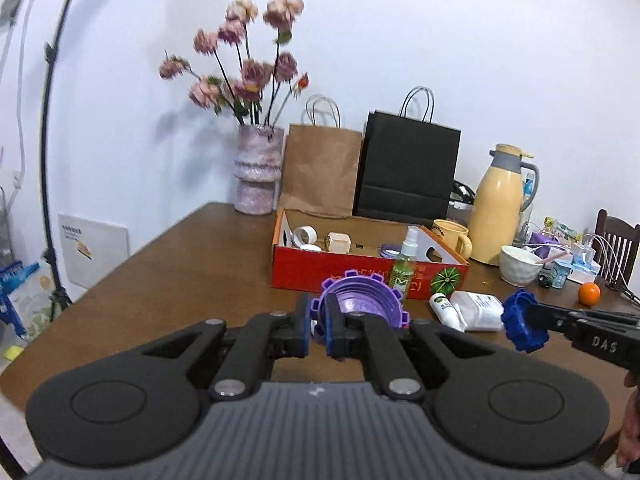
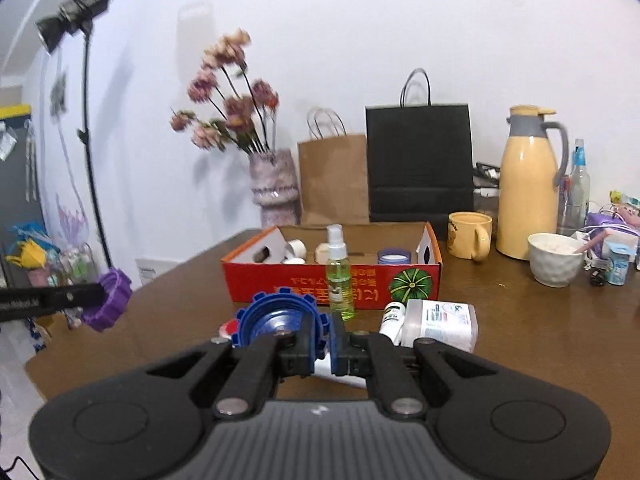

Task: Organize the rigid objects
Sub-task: 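Carry the purple and blue caps into the red box and release both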

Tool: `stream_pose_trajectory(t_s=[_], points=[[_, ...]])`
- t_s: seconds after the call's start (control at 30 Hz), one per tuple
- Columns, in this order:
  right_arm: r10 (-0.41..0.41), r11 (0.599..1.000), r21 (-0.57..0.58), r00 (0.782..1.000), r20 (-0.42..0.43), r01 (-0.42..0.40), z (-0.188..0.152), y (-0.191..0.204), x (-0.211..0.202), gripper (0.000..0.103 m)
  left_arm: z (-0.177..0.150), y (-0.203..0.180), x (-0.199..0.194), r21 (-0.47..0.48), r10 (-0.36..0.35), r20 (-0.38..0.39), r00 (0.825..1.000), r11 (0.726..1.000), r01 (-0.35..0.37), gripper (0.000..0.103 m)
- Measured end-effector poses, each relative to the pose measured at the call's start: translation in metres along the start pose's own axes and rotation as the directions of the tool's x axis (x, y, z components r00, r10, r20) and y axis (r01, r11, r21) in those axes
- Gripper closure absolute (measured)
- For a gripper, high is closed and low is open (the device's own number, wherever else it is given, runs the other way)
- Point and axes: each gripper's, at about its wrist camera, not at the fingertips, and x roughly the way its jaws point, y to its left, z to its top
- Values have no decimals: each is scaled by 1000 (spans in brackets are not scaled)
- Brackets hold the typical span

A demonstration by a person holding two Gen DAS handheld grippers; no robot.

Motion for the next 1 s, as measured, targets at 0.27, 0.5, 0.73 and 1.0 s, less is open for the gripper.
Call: stream_pose_trajectory(t_s=[0.27, 0.5, 0.73, 1.0], points=[[21, 1000, -21, 1000, 10, -21, -36, 29, -75, 97, -23, -7, -73, 10, -5, 30, 1000, 1000, 4, 96], [-15, 1000, -12, 999, 43, 15, -47, 33, -106, 97, -22, -20, -89, 29, -43, 67, 997, 999, 41, 96], [-6, 1000, 10, 999, 46, 5, -40, 22, -93, 97, -18, -20, -78, 19, -33, 53, 998, 999, 32, 96], [69, 997, -34, 993, 93, -66, 30, -3, -36, 97, 31, -2, -7, 20, -92, 29, 995, 996, 92, 96]])
